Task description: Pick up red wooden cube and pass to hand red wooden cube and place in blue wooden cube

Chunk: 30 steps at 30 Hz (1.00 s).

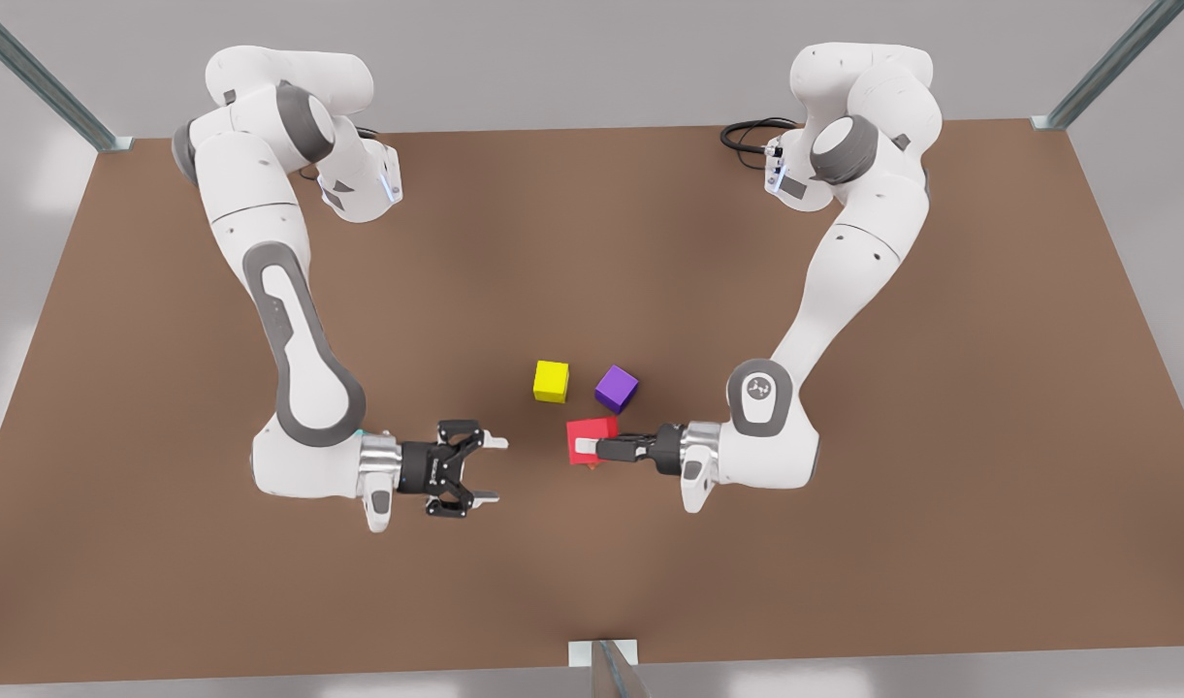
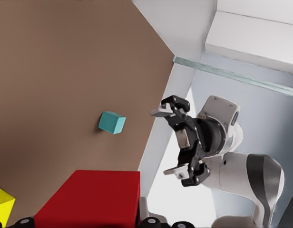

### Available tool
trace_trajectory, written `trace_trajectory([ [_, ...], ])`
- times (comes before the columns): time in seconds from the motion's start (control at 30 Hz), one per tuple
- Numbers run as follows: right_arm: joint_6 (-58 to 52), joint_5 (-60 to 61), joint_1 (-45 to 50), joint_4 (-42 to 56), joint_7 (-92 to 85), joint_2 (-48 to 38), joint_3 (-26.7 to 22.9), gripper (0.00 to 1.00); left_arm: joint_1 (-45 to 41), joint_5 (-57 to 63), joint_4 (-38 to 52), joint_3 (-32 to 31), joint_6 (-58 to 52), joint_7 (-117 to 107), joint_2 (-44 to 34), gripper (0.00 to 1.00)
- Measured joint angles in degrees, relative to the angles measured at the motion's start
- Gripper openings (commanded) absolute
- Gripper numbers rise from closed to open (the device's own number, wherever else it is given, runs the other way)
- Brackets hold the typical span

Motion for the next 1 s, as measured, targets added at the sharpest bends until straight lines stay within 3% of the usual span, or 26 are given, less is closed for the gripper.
trace_trajectory([
  [0.43, 0.3, 7.0, 0.6, -3.0, -19.1, 0.1, 2.9, 1.0, -0.1, -1.7, -0.2, 0.0, 1.3, 8.4, 0.4, 0.52],
  [1.0, 0.8, 11.4, 3.5, -3.9, -30.7, 0.8, 3.0, 1.0, -0.5, -1.9, -0.3, -0.1, 3.2, 13.3, 0.7, 0.52],
])
